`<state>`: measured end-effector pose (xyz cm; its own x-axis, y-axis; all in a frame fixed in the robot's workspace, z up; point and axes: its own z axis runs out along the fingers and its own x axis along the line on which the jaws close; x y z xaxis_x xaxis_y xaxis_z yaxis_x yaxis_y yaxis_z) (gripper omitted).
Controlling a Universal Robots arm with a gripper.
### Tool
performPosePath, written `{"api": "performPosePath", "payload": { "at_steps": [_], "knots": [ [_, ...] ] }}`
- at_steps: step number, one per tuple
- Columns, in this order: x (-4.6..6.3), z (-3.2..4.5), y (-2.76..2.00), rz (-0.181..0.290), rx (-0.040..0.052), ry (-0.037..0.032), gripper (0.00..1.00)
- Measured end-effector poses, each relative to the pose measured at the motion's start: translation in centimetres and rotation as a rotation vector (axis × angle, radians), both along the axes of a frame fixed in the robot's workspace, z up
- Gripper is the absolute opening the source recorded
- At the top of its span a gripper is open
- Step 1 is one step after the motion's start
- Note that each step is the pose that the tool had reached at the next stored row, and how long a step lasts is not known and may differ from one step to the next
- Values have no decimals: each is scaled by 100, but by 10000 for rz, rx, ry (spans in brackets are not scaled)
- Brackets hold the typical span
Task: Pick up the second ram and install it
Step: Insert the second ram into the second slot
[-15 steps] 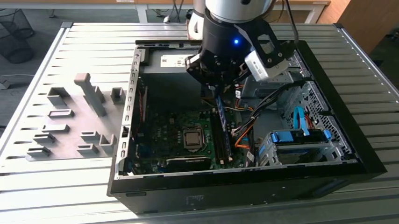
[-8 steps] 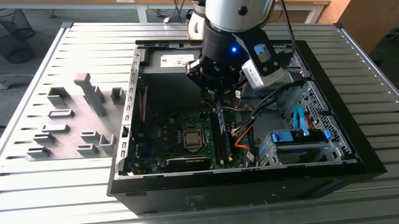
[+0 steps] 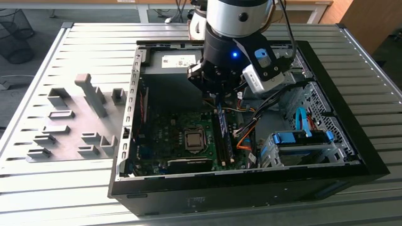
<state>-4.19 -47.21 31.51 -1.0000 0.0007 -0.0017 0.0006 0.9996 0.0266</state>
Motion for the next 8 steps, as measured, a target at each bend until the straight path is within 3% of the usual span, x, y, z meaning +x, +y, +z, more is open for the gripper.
{"api": "performPosePath", "payload": {
  "at_steps": [8],
  "knots": [
    [3,-52,0,210,1,4,14]
  ]
}}
